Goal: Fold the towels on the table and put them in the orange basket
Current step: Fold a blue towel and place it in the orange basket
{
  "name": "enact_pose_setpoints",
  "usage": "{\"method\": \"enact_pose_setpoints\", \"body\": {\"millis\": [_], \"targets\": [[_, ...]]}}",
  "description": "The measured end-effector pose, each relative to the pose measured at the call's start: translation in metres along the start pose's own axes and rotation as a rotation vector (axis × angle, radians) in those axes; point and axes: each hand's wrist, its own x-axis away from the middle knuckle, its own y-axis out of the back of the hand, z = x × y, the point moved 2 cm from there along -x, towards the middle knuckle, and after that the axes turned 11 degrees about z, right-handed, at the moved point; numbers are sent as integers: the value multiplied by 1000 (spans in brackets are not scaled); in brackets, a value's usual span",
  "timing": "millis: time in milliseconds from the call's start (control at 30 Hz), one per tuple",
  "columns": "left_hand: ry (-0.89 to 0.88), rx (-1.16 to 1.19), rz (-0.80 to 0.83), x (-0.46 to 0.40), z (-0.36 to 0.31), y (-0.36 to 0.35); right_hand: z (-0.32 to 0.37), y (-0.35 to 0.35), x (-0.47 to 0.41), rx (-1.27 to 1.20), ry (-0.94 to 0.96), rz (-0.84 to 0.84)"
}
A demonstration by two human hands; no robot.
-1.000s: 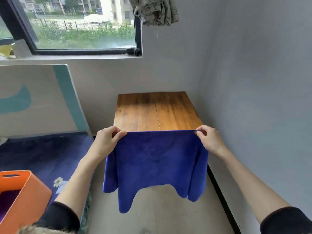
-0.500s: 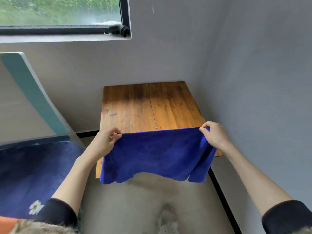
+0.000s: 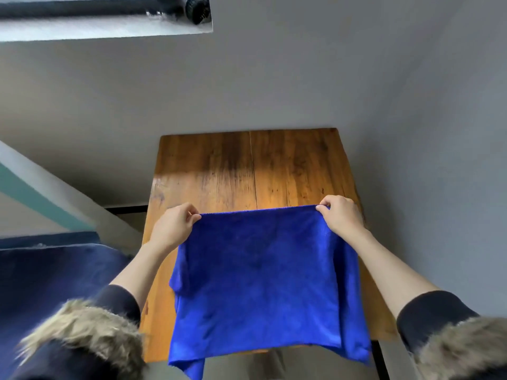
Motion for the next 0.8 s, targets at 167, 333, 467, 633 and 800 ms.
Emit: {"method": "enact_pose_setpoints", "body": {"millis": [167,333,467,633,800], "targets": [[32,53,-5,-70,-2,-4,6,1,-71,61,0,38],[17,48,183,-92,17,-30,12,-23,-94,122,-34,128],[82,52,260,-72,51,-59,28,-69,-86,151,7,276],[166,-48,265,-34,98,-85,66,-145,-56,191,84,467],[29,-157,235,-29,127,-95,104,-211,-27,268,53,546]]}}
